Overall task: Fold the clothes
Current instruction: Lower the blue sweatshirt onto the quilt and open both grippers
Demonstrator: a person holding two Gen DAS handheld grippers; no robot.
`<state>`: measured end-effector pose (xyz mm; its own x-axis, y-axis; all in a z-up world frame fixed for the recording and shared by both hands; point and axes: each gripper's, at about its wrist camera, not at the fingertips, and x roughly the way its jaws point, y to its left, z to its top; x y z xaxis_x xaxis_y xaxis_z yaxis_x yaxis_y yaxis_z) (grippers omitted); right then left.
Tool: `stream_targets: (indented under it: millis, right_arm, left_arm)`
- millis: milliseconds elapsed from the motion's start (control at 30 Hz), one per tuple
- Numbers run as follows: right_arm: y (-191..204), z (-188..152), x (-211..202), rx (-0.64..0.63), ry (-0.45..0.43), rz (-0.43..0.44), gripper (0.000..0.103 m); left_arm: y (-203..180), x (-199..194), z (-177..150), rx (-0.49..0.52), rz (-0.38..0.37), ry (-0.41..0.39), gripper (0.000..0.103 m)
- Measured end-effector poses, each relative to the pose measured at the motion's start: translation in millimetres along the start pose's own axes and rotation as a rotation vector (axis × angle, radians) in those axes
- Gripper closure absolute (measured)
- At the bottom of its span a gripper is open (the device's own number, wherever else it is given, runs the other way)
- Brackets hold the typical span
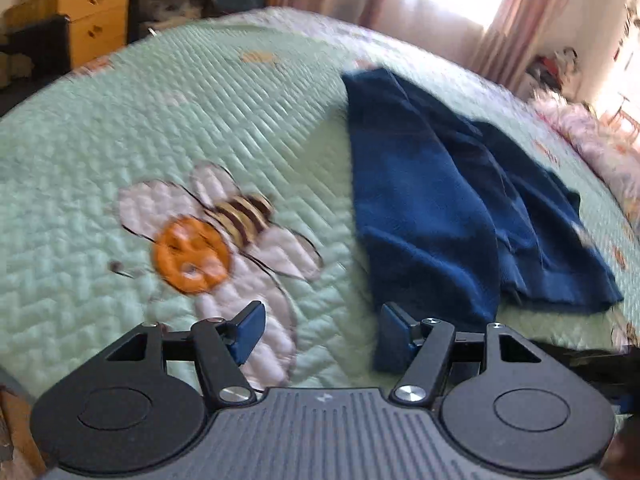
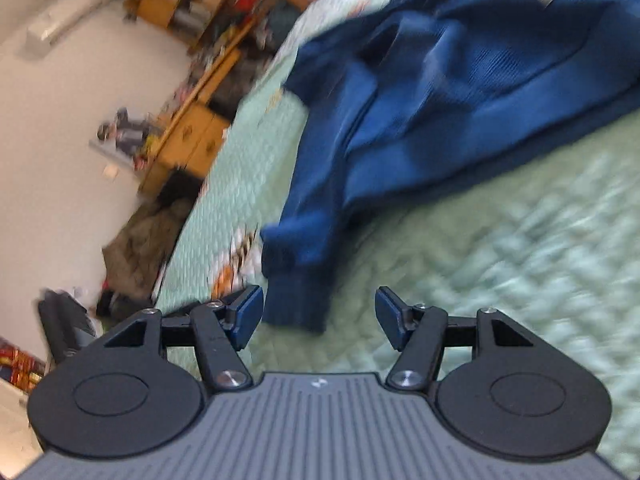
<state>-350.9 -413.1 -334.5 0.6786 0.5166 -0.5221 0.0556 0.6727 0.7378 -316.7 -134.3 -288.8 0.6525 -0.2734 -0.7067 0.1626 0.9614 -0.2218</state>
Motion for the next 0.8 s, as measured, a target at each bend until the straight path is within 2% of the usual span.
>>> stream_targets:
  millis: [167, 233, 267, 333, 467, 500, 567, 633, 667, 700, 733, 800]
  right_arm:
    - [20, 6, 41, 0.032, -0.014, -0.040, 0.040]
    - [32, 8, 52, 0.033, -0.025, -0.063, 0.057]
    - [39, 8, 59, 0.029, -0.027, -0.073, 0.084]
    - [54, 7, 72, 0.036, -0.028, -0.085, 0.084]
    - [106, 17, 107, 0.090, 0.009, 0.034, 0.084]
    - [128, 24, 118, 0.078, 0.012, 0.088, 0.084]
    - [186, 40, 139, 0.041, 0.006, 0.249, 0.084]
    - [239, 48, 152, 0.002, 0.015, 0.416, 0.075]
    - [259, 49, 157, -0.017, 0.041, 0.464, 0.051]
    - [271, 47, 160, -0.039, 0.075, 0.474, 0.021]
    - [273, 42, 160, -0.073, 0.101, 0.449, 0.015]
    - [258, 26, 149, -0.155, 0.111, 0.368, 0.015]
  left_arm:
    - [35, -48, 4, -0.037, 0.027, -0.102, 0.035]
    - [53, -60, 4, -0.071, 0.027, -0.118, 0.034]
    - [61, -65, 4, -0.085, 0.027, -0.128, 0.034]
    - [74, -77, 2, -0.110, 0.036, -0.154, 0.034]
    - [96, -107, -1, -0.160, 0.065, -0.237, 0.034]
    - [101, -114, -1, -0.169, 0.083, -0.261, 0.034]
    - [114, -127, -1, -0.196, 0.126, -0.297, 0.034]
    - [128, -137, -3, -0.246, 0.159, -0.314, 0.033]
    - [134, -139, -4, -0.265, 0.164, -0.313, 0.033]
    - [139, -139, -6, -0.286, 0.166, -0.306, 0.033]
    - [142, -137, -8, -0.302, 0.166, -0.295, 0.032]
    - [139, -129, -13, -0.309, 0.149, -0.262, 0.032]
